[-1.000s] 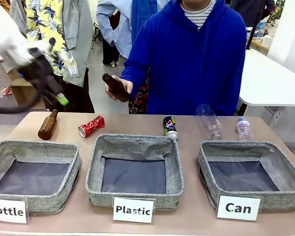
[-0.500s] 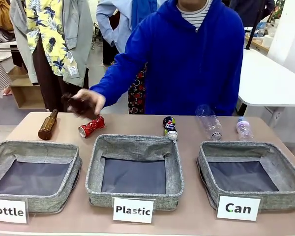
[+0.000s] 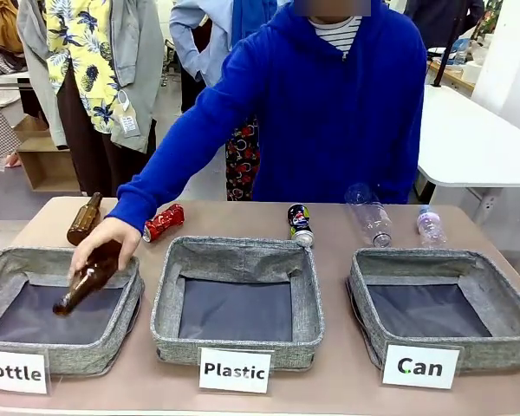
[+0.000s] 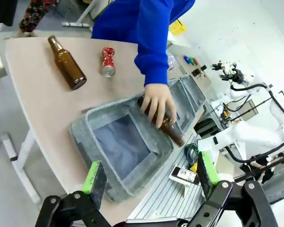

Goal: Sort the can waste into the basket.
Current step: Pick up the can waste from the table and place it in the right Fabric basket.

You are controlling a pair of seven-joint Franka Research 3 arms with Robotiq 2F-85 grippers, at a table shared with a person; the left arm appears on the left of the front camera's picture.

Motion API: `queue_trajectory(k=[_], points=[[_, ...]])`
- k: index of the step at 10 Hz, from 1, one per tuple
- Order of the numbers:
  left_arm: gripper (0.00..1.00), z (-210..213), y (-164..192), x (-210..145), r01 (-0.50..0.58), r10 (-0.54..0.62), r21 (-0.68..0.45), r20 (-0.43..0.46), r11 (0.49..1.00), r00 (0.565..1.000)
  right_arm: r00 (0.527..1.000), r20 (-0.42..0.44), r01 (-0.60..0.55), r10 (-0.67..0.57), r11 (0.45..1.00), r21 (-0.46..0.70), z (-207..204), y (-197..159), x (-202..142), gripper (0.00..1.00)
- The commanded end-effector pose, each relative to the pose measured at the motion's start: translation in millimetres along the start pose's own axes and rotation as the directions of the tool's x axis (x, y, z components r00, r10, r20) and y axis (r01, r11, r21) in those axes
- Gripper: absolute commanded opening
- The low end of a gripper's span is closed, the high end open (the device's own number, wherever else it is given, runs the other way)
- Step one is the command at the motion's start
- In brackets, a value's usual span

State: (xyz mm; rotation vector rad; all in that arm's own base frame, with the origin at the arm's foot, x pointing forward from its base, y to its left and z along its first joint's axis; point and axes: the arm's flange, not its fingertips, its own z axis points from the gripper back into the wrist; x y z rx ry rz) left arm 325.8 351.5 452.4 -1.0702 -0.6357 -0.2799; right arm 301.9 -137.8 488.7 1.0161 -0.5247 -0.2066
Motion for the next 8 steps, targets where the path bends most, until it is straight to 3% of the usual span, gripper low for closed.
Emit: queue_trajectory(k=[1, 6, 8], points=[[1.00, -10, -7, 15, 0.043, -0.044, -0.016, -0.029, 0.999, 0.999, 1.000, 0.013, -0.027, 0.026, 0.999, 0.025, 0, 0, 3, 1.00], [1.00, -40, -19, 31, 0.071, -0.069, 0.012, -0.133, 0.997, 0.989, 1.000, 0.013, -0.027, 0.026, 0.999, 0.025, 0, 0, 3, 1.00], [1.00, -82, -40, 54, 0.135, -0.118, 0.039, -0.300, 0.990, 0.947, 1.000, 0.013, -0.027, 0.026, 0.999, 0.025, 0, 0, 3, 1.00]])
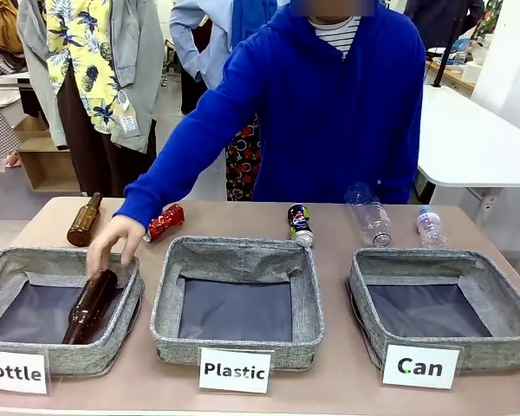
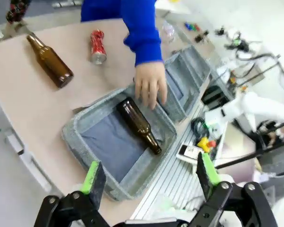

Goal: Sort the can waste into the basket.
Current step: Pick up the can waste from the table and place it in the right Fabric basket.

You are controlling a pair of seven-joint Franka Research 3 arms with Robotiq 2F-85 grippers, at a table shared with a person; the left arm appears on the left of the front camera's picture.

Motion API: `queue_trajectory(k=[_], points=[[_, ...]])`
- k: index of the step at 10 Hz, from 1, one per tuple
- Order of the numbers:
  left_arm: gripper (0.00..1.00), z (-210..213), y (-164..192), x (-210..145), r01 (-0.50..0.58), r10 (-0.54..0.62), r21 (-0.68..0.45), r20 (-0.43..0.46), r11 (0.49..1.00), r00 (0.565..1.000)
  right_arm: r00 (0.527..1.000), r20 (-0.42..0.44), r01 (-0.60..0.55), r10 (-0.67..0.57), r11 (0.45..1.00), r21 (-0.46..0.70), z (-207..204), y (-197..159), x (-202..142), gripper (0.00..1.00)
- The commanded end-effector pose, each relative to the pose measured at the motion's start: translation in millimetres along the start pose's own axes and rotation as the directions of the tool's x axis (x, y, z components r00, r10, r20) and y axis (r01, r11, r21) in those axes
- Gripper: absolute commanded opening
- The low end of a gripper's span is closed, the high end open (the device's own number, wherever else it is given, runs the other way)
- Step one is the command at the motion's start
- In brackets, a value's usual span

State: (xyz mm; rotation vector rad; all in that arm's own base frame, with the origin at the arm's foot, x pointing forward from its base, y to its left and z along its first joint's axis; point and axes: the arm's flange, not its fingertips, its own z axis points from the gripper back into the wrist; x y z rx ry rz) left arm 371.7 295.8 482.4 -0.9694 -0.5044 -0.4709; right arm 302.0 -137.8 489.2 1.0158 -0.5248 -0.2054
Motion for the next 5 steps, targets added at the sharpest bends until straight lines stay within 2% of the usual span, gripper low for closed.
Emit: queue_trajectory(k=[1, 2, 4, 5], points=[[1.00, -47, -23, 29, 0.025, -0.008, 0.081, -0.207, 0.996, 0.978, 1.000, 0.014, -0.026, 0.025, 0.999, 0.025, 0, -1, 3, 1.00], [1.00, -55, -24, 41, 0.031, -0.004, 0.101, -0.254, 0.994, 0.967, 1.000, 0.014, -0.026, 0.025, 0.999, 0.025, 0, -1, 3, 1.00], [1.00, -55, -23, 56, 0.003, 0.018, 0.112, -0.187, 0.994, 0.982, 1.000, 0.014, -0.026, 0.025, 0.999, 0.025, 0, -1, 3, 1.00], [1.00, -67, -30, 65, -0.079, 0.108, 0.234, -0.113, 0.969, 0.988, 1.000, 0.014, -0.026, 0.025, 0.999, 0.025, 0, -1, 3, 1.00]])
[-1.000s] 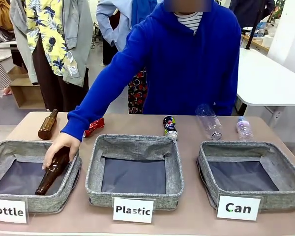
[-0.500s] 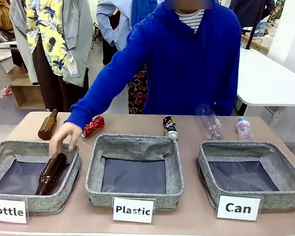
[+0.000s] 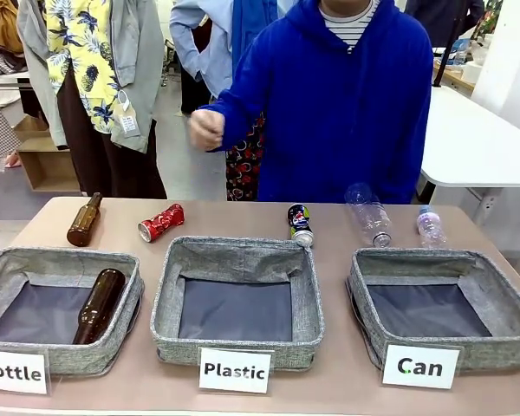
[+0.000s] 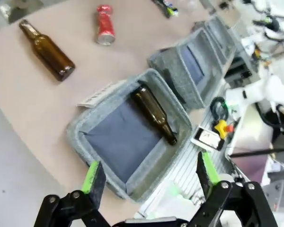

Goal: Sort the can waste into the basket.
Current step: Pick up the can waste from the table and place it in the right Fabric basket.

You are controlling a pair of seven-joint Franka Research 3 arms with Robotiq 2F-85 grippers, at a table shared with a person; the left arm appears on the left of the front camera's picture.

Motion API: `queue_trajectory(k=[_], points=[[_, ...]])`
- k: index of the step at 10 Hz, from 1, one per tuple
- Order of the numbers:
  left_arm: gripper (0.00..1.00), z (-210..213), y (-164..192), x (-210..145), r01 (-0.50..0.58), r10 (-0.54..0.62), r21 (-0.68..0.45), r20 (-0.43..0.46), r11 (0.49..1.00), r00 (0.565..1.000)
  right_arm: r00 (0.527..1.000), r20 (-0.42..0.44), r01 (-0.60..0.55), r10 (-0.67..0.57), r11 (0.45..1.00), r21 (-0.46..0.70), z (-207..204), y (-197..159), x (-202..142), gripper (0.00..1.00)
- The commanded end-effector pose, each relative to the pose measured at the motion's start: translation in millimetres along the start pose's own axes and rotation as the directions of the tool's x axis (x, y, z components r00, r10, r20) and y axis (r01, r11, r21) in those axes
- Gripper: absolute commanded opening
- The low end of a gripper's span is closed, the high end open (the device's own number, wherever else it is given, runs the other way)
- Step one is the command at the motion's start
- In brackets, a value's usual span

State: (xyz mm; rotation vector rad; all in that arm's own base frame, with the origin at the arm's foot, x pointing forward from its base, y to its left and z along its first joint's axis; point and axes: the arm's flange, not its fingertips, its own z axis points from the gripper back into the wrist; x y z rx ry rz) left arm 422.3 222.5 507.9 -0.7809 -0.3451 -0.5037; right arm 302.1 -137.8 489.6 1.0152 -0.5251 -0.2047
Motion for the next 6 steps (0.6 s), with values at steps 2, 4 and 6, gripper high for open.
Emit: queue_trajectory(k=[2, 4, 6], points=[[1.00, -39, -42, 37, -0.159, 0.143, 0.266, 0.079, 0.951, 0.987, 1.000, 0.014, -0.025, 0.024, 0.999, 0.025, 0, -1, 3, 1.00], [1.00, -108, -68, 112, -0.082, 0.134, 0.449, -0.084, 0.890, 0.987, 1.000, 0.014, -0.025, 0.024, 0.999, 0.025, 0, -1, 3, 1.00], [1.00, -185, -75, 181, 0.063, 0.080, 0.562, -0.226, 0.825, 0.971, 1.000, 0.014, -0.025, 0.024, 0.999, 0.025, 0, -1, 3, 1.00]])
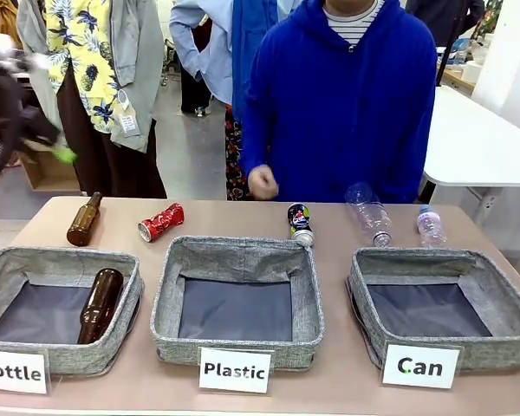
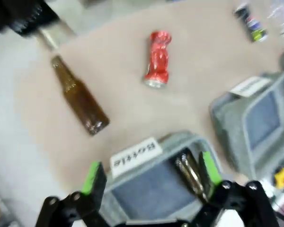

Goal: Sort the can waste into the basket.
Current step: Pick up the can waste from the table and place it in the right Fabric basket.

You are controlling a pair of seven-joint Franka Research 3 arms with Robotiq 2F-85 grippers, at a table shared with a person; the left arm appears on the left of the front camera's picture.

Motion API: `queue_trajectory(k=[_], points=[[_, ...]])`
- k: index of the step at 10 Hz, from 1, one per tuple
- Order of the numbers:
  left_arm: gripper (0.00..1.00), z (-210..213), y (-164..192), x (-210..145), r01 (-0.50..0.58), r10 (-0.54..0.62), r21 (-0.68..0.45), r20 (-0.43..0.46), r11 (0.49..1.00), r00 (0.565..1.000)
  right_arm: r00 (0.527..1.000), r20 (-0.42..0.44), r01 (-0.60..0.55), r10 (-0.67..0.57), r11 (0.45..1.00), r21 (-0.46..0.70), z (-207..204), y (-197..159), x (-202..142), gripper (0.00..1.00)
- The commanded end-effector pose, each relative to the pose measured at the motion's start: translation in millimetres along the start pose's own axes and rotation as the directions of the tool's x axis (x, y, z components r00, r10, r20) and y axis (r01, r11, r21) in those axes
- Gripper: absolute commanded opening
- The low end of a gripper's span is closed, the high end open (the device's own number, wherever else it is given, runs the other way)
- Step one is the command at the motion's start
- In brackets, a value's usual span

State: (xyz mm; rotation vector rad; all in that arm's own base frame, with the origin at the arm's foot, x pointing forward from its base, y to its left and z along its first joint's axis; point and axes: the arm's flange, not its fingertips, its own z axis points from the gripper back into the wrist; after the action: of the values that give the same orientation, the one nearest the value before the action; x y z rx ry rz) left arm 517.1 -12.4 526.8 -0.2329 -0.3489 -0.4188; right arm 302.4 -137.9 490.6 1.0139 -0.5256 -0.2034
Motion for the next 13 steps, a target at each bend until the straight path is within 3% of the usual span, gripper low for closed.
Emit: queue_trajectory(k=[1, 4, 5, 8, 9, 13], points=[[1.00, -50, -4, 54, 0.113, -0.096, 0.099, -0.161, 0.989, 0.982, 1.000, 0.014, -0.023, 0.023, 0.999, 0.026, -1, -2, 2, 1.00], [1.00, -133, -24, 99, 0.248, -0.220, 0.161, -0.173, 0.955, 0.960, 1.000, 0.014, -0.023, 0.023, 0.999, 0.026, -1, -2, 2, 1.00], [1.00, -160, -23, 107, 0.299, -0.278, 0.118, -0.169, 0.947, 0.946, 1.000, 0.014, -0.023, 0.023, 0.999, 0.026, -1, -2, 2, 1.00], [1.00, -212, -20, 103, 0.366, -0.363, -0.013, -0.165, 0.931, 0.917, 1.000, 0.014, -0.023, 0.023, 0.999, 0.026, -1, -2, 2, 1.00], [1.00, -231, -18, 99, 0.353, -0.345, 0.012, -0.183, 0.935, 0.921, 1.000, 0.014, -0.023, 0.023, 0.999, 0.026, -1, -2, 2, 1.00], [1.00, -277, -31, 87, 0.381, -0.387, -0.070, -0.226, 0.922, 0.894, 1.000, 0.014, -0.023, 0.023, 0.999, 0.026, -1, -2, 2, 1.00]])
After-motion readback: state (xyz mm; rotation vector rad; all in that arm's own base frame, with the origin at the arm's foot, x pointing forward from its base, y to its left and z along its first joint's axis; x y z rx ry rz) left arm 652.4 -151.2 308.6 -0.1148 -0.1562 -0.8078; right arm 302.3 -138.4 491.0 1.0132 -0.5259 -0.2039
